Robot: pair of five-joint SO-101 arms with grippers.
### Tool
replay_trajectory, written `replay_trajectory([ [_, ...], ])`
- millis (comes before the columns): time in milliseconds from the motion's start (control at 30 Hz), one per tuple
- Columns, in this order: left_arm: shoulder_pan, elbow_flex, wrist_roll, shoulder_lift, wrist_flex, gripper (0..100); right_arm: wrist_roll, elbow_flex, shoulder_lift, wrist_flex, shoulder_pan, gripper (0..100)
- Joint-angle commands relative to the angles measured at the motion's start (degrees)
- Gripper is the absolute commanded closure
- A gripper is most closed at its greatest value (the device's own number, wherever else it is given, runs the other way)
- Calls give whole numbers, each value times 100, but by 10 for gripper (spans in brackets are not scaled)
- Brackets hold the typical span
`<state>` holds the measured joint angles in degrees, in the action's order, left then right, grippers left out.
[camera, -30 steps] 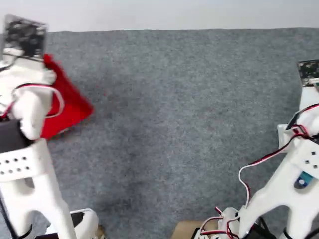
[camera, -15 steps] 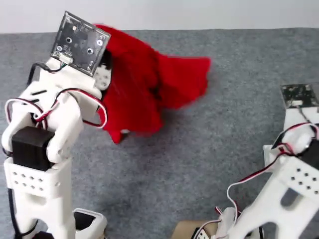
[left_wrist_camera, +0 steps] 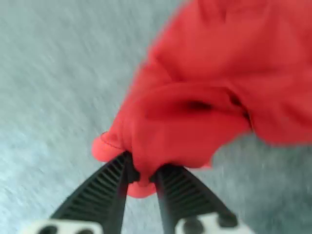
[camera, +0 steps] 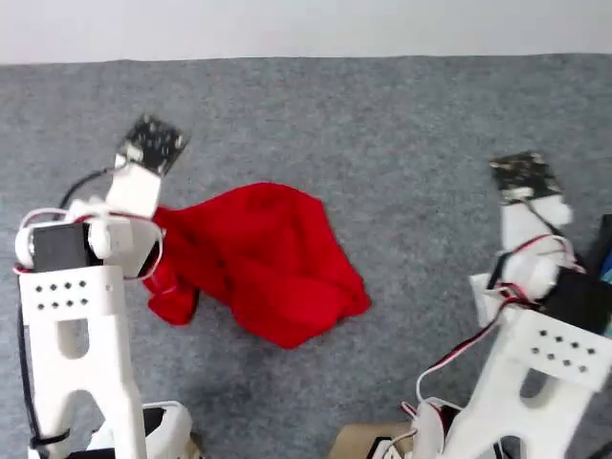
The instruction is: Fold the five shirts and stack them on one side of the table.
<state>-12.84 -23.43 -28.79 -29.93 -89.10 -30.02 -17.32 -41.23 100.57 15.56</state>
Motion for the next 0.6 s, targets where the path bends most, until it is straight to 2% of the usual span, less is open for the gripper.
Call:
replay_trajectory([
  [0, -598, -602, -334, -123, 457, 994, 448, 9, -75, 180, -1015, 989],
  [167, -1495, -1095, -765, -114, 958, 911, 985, 0, 400, 207, -2580, 989],
  [300, -1952, -1130, -844, -114, 1029, 847, 1020, 44, 884, 215, -3635, 981],
  [467, -2365, -1112, -853, -105, 1073, 799, 1020, 26, 1156, 224, -4558, 835],
  [567, -2637, -1138, -853, -105, 1196, 793, 1002, 35, 1288, 198, -5165, 792],
])
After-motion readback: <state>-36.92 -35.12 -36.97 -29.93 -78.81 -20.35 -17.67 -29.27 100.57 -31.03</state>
